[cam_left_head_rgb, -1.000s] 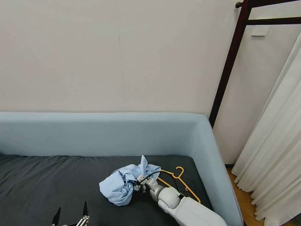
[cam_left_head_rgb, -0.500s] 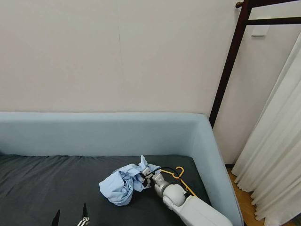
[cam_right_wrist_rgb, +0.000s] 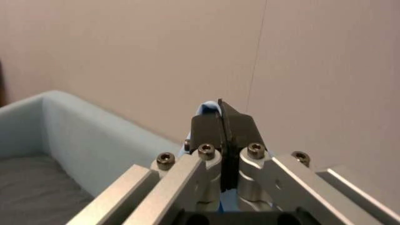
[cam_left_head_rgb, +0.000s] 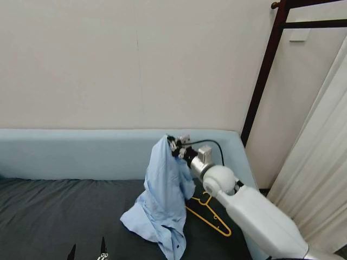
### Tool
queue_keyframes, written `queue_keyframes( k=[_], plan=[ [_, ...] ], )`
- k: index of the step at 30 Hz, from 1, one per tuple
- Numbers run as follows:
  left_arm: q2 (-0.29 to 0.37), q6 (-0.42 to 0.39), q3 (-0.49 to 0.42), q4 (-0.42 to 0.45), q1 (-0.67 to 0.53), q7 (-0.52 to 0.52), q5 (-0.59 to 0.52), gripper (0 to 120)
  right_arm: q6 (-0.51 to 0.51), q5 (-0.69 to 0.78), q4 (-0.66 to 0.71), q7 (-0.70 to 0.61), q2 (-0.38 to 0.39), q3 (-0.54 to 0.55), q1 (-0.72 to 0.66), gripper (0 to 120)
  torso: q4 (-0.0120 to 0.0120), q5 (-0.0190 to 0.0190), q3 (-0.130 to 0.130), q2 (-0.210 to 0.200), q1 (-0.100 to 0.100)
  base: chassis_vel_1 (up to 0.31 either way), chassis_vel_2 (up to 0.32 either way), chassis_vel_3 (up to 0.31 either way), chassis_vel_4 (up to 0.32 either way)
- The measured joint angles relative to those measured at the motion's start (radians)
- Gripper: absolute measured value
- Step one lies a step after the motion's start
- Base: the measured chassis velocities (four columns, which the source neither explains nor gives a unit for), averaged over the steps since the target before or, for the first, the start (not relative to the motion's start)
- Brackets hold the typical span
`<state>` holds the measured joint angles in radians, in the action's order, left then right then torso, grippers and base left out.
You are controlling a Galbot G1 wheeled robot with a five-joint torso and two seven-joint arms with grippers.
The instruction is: Pick up the clothes from the sofa and hang them on the clothes hanger.
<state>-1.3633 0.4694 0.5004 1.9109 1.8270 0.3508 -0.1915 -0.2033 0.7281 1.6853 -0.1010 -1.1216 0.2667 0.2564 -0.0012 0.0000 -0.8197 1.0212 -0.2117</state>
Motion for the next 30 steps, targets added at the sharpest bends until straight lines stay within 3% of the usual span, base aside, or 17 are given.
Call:
queue_keyframes(
  k=[13,16,23,27,30],
  plan=[
    [-0.025,0.016,-0.011,-0.005,-0.006,0.002,0.015,94,-0.036,0.167,-0.039,-0.094,-0.05,0.108,-0.331,0,0.0001,-0.0003,0.0,0.0,0.0,0.0,0.0,0.0,0.0],
    [-0.024,0.017,-0.01,-0.006,-0.008,0.002,0.015,94,-0.041,0.18,-0.041,-0.113,-0.056,0.119,-0.346,0,0.0,-0.0002,0.0,0.0,0.0,0.0,0.0,0.0,0.0],
    [-0.015,0.024,-0.019,-0.014,-0.011,0.003,0.015,94,-0.133,0.23,-0.075,-0.357,-0.084,0.161,-0.338,0,0.0,-0.0002,0.0,0.0,0.0,0.0,0.0,0.0,0.0],
    [-0.003,0.031,-0.022,-0.023,-0.013,0.004,0.014,94,-0.13,0.298,-0.091,-0.462,-0.1,0.173,-0.297,0,-0.0005,0.0,0.0,0.0,0.0,0.0,0.0,0.0,0.0],
    [0.01,0.036,-0.023,-0.034,-0.02,0.004,0.012,94,-0.118,0.296,-0.116,-0.52,-0.178,0.187,-0.281,0,-0.0003,0.0,0.0,0.0,0.0,0.0,0.0,0.0,0.0]
  ],
)
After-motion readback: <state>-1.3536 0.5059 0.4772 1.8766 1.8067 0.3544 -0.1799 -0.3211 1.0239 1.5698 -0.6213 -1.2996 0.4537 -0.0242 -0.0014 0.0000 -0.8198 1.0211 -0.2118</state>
